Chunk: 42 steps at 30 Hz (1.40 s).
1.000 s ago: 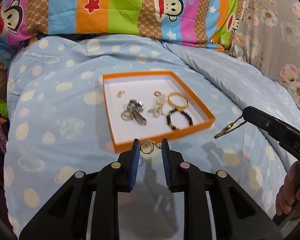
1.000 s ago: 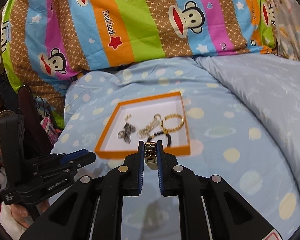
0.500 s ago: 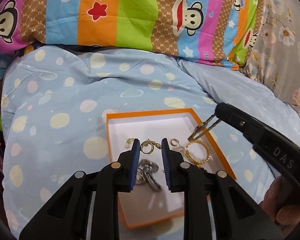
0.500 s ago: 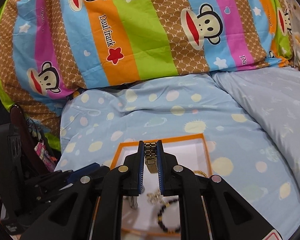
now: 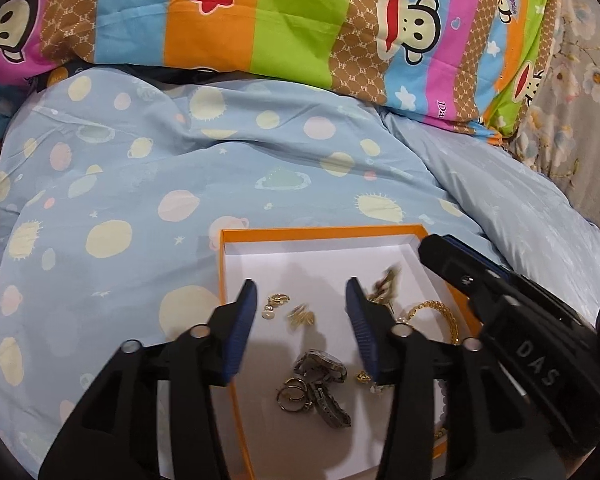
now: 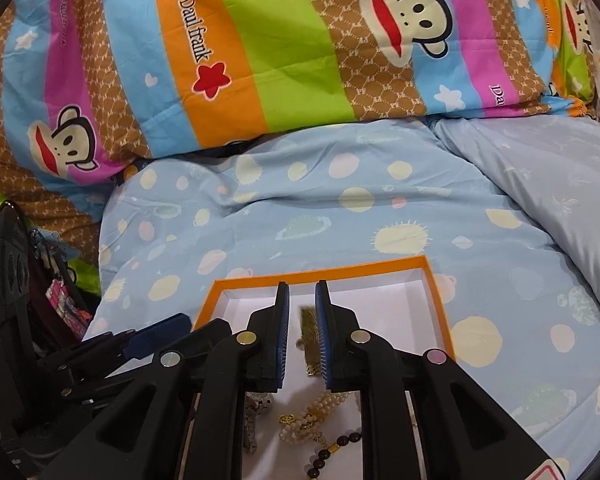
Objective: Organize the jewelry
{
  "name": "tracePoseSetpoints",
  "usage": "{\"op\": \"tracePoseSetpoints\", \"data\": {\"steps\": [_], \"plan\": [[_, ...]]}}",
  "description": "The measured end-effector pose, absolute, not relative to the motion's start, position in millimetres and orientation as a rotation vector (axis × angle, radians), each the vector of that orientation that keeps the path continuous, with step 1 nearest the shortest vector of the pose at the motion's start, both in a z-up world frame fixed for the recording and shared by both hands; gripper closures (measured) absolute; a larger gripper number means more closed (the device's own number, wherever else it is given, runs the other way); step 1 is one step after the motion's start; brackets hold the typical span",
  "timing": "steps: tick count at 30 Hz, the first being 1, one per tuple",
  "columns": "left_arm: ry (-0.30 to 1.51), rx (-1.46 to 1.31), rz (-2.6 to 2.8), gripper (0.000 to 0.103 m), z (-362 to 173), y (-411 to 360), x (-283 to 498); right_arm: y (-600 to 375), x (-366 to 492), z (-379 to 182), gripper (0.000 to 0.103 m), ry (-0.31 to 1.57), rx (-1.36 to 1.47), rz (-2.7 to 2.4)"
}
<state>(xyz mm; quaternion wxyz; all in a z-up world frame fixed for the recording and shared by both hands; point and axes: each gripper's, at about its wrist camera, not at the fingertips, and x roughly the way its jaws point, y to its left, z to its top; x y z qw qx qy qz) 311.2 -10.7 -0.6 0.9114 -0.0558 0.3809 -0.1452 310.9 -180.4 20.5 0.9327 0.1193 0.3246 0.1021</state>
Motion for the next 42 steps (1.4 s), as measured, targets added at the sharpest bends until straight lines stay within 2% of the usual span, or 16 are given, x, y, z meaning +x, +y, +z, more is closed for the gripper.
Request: {"op": "tracePoseSetpoints", "data": {"steps": [3,7,10,12,18,20,26,36,42], "plan": [[0.776,-0.120,-0.296,0.056,5,-6,304,-190,297,28,0.086,0.644,0.267,0.208],[0.732,-0.114,-0.294,0.051,16,2,280,-203,259,38,0.073,0.603,0.309,0.213],[0.692,-0.092,-0.296,0.046,24,5,252,-208,225,39,0.071,0.592,0.325,0.219],[0.686,-0.091,-0.305,0.046,25,7,232,-209,204,37,0.070,0.593,0.322,0.212],[0.702,-0.057,-0.308,0.046,12,2,183,-208,147,20,0.055,0.627,0.282,0.149],[0.710,-0.035,-0.296,0.046,5,-2,170,-204,136,11,0.052,0.659,0.261,0.121],[0.768,-0.033,-0.241,0.041,-24,-5,145,-190,112,-12,0.048,0.713,0.179,0.072],[0.762,-0.041,-0.148,0.041,-32,1,125,-176,91,-17,0.027,0.717,0.105,0.011],[0.733,-0.042,-0.082,0.030,-29,6,116,-175,84,-18,0.021,0.728,0.103,-0.008]]}}
